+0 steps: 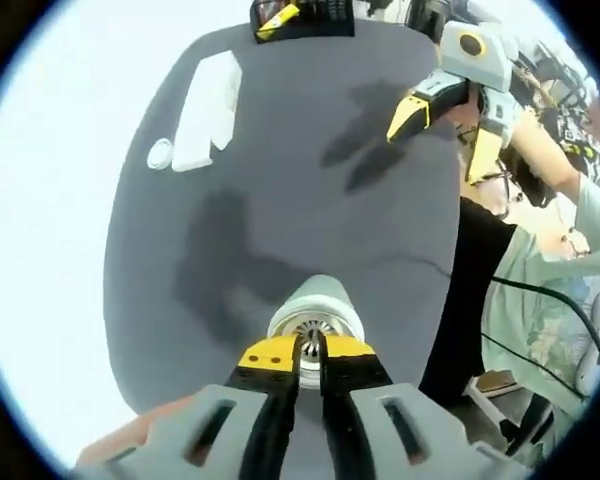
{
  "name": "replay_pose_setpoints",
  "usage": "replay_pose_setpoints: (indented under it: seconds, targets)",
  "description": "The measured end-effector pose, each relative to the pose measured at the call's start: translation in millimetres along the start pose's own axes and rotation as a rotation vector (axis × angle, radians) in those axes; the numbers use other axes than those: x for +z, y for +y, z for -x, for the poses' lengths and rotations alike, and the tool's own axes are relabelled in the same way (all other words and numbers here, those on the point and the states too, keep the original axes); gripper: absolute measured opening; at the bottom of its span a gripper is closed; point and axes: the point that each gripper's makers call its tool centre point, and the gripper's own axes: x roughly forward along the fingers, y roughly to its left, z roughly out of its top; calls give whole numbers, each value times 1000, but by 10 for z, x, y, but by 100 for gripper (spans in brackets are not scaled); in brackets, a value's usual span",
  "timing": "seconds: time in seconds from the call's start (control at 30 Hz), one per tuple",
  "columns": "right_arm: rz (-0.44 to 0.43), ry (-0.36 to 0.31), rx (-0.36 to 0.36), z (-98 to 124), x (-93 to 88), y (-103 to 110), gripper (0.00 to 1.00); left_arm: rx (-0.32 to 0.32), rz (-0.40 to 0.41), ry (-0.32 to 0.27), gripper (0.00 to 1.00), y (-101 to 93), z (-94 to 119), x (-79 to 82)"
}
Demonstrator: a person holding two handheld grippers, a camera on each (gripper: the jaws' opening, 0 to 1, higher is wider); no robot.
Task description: Assemble the cup parts correctly, then place the assembled cup into the box.
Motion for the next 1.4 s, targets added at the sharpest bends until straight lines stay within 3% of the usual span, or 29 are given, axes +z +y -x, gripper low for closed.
replay_pose_setpoints:
  seconds: [0.1, 0.37, 0.5, 0.67, 0.77, 0.87, 0.97, 1.07, 1.2, 1.33, 1.4]
  targets:
    - [-3, -3, 3, 0, 2, -6, 38, 2, 0, -3, 4, 9, 41, -16]
    - [-13, 2, 0, -33, -48, -69, 38, 24, -10, -136, 4, 56, 281, 54]
    - [-12, 10, -5, -57, -56, -103, 38, 31, 5, -280, 4, 81, 421, 102]
    - [10, 19, -23, -69, 20, -188, 38, 45, 52, -502, 4, 154, 558, 76]
    - [20, 22, -37, -71, 75, -261, 38, 32, 105, -669, 6, 217, 674, 47]
    - [30, 27, -56, -86, 159, -378, 38, 9, 153, -882, 10, 276, 858, -11]
    - [40, 29, -77, -121, 249, -502, 38, 8, 192, -1014, 14, 363, 956, -121]
    - [57, 34, -108, -176, 341, -657, 38, -1, 221, -1108, 16, 425, 995, -195]
    - [104, 54, -153, -295, 454, -885, 41, -25, 264, -1282, 29, 521, 1082, -284]
    - [159, 105, -191, -466, 577, -1130, 43, -31, 253, -1354, 32, 554, 1037, -395]
    - [184, 120, -210, -563, 668, -1268, 44, -23, 232, -1434, 38, 556, 1068, -408]
